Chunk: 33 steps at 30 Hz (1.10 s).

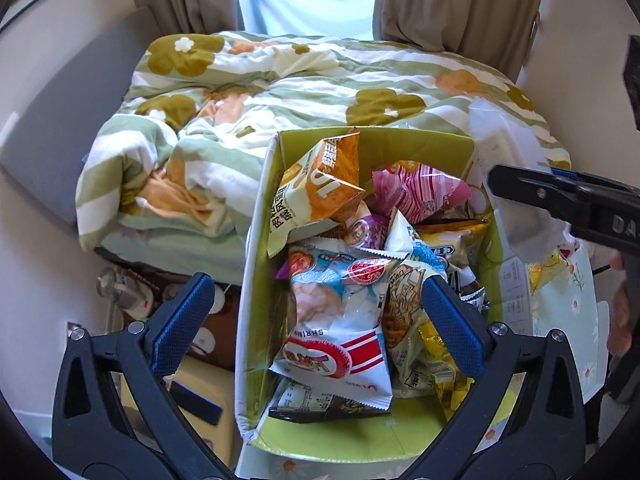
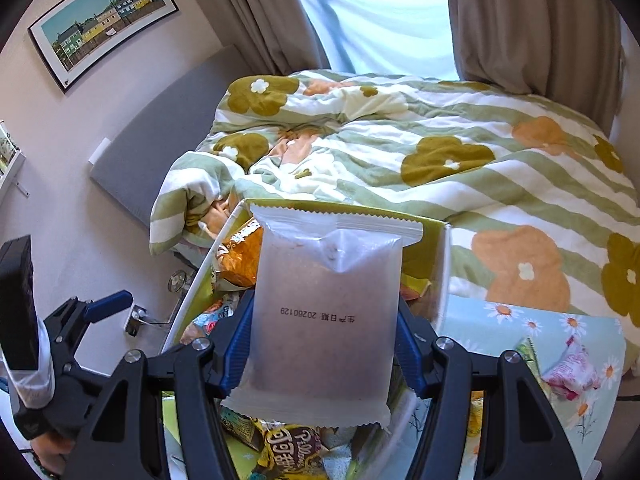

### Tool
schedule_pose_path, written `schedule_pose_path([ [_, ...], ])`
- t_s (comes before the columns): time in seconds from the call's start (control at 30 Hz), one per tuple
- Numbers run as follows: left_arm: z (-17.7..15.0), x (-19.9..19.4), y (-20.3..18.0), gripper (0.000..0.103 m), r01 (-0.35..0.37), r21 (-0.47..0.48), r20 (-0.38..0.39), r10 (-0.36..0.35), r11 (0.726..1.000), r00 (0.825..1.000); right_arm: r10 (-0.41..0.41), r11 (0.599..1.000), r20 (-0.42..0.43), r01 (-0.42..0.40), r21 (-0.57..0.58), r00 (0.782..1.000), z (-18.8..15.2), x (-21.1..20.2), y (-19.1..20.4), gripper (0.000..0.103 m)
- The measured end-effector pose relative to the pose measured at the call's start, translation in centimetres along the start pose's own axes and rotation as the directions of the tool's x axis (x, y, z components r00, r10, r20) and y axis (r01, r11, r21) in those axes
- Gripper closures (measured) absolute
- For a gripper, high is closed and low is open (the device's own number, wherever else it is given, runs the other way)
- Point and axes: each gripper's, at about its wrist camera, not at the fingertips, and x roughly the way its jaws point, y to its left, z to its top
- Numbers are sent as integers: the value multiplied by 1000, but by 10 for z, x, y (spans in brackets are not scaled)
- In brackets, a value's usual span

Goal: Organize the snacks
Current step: 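Carry both snacks over the green box and release them inside, then move both grippers back toward the last two bags on the tablecloth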

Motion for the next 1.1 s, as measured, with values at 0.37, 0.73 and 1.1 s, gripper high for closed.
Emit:
schedule_pose_path([
  [0.37, -3, 12, 10, 0, -6, -4, -18, 6, 1000, 1000, -42, 999, -32, 43, 31, 999, 1, 39, -7, 6],
  [0.73, -8, -8, 5, 0, 1, 8, 9, -1, 1000, 1000, -47, 999, 14, 48, -17, 999, -13, 10, 9, 1],
  [1.1, -14, -54, -9, 0, 13, 23, 70, -15, 1000, 997, -131, 990, 105, 136, -47, 986, -25, -67, 21, 1],
])
